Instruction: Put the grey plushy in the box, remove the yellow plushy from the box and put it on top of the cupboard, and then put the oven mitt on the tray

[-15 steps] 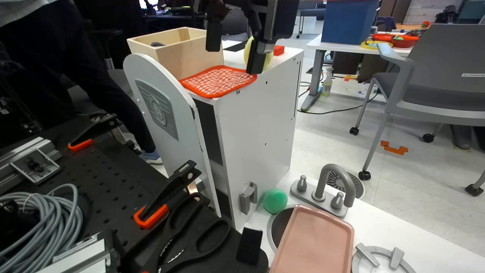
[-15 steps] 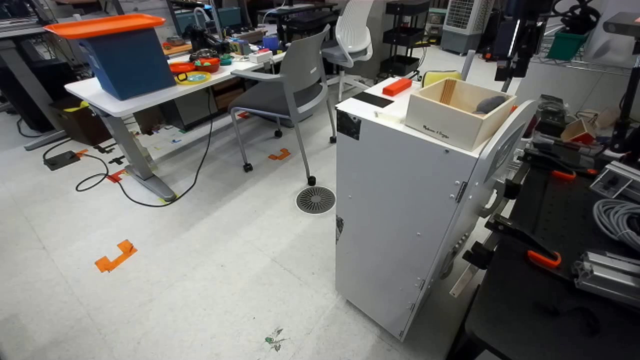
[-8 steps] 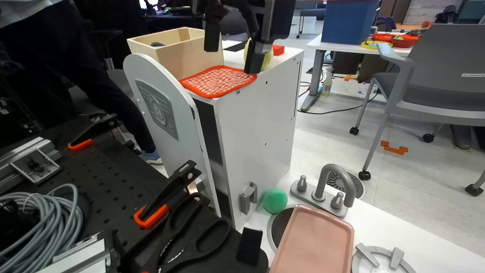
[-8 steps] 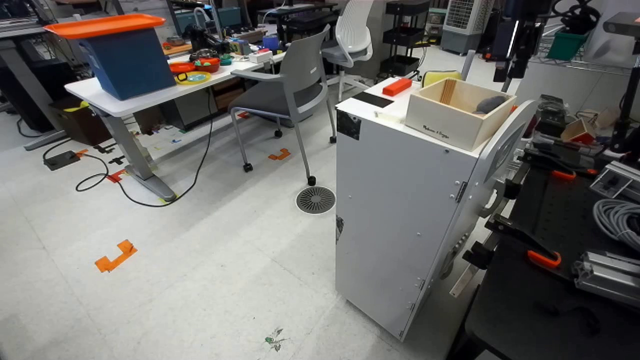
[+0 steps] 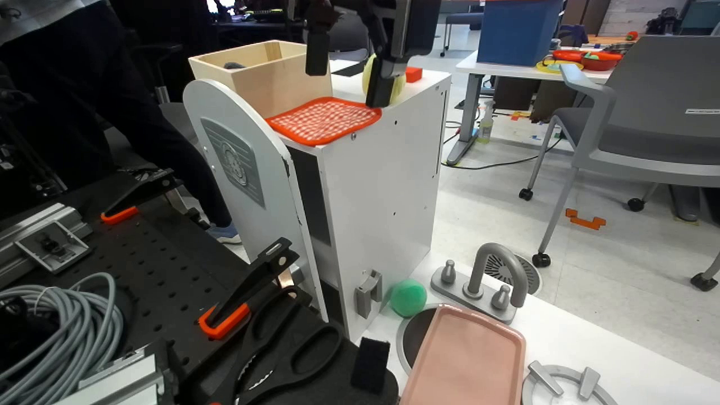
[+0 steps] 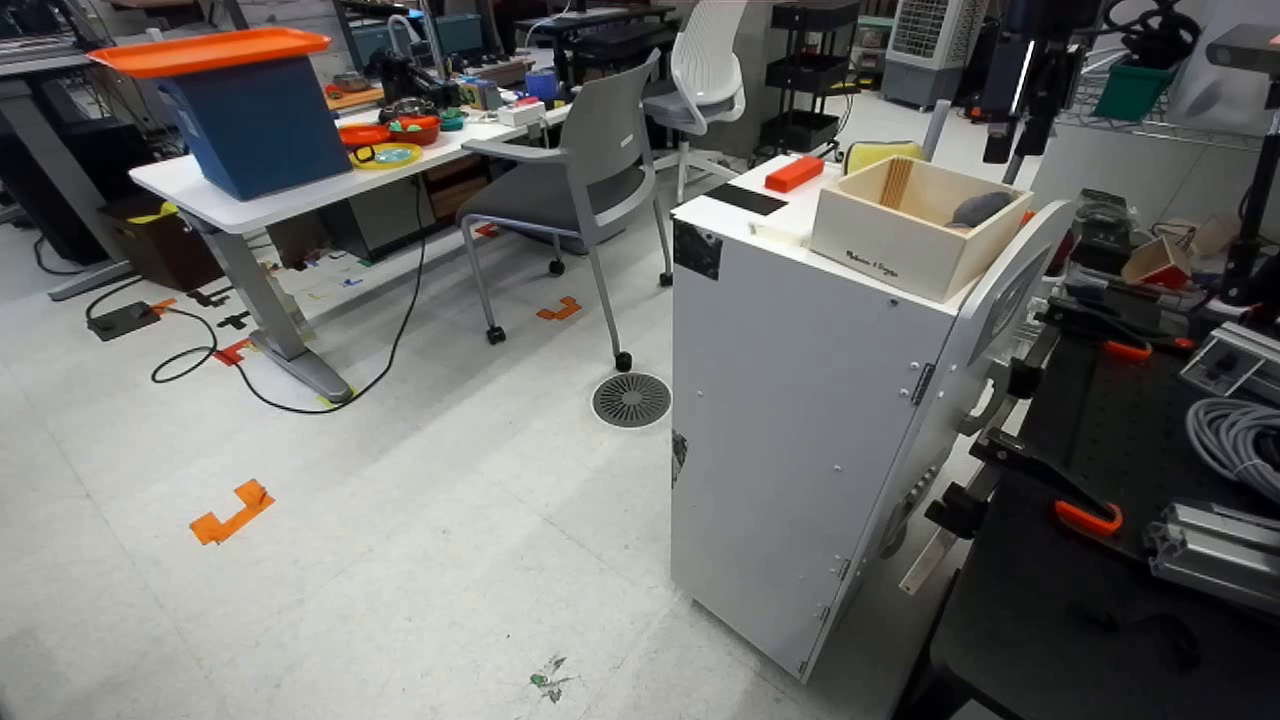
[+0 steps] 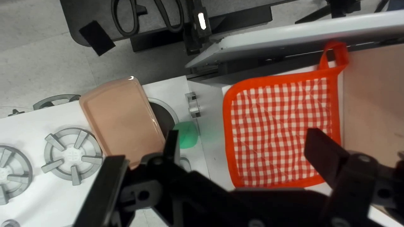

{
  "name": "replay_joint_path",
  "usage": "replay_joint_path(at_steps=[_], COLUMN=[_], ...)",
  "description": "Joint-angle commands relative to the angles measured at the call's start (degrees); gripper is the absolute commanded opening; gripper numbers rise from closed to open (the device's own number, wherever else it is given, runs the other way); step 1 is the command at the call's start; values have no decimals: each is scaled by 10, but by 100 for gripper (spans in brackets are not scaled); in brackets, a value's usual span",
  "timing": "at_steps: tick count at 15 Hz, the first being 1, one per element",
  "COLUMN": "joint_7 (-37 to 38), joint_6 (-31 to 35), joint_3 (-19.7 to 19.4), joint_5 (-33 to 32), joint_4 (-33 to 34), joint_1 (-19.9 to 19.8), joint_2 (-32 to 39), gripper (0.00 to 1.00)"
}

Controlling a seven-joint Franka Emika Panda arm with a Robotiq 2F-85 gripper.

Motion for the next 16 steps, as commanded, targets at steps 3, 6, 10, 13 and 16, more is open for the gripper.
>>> replay_joint_path(at_steps=[3, 6, 10, 13, 16], joint_7=[4, 4, 2, -7, -10], joint_6=[11, 12, 17, 33, 47], joint_3=[-5, -6, -6, -1, 4], joint_5=[-12, -14, -12, -2, 4], joint_4=[3, 4, 4, 3, 2], joint_1=[-12, -17, -20, -20, -19], joint_2=[4, 6, 13, 16, 19], gripper=[100, 100, 100, 100, 100])
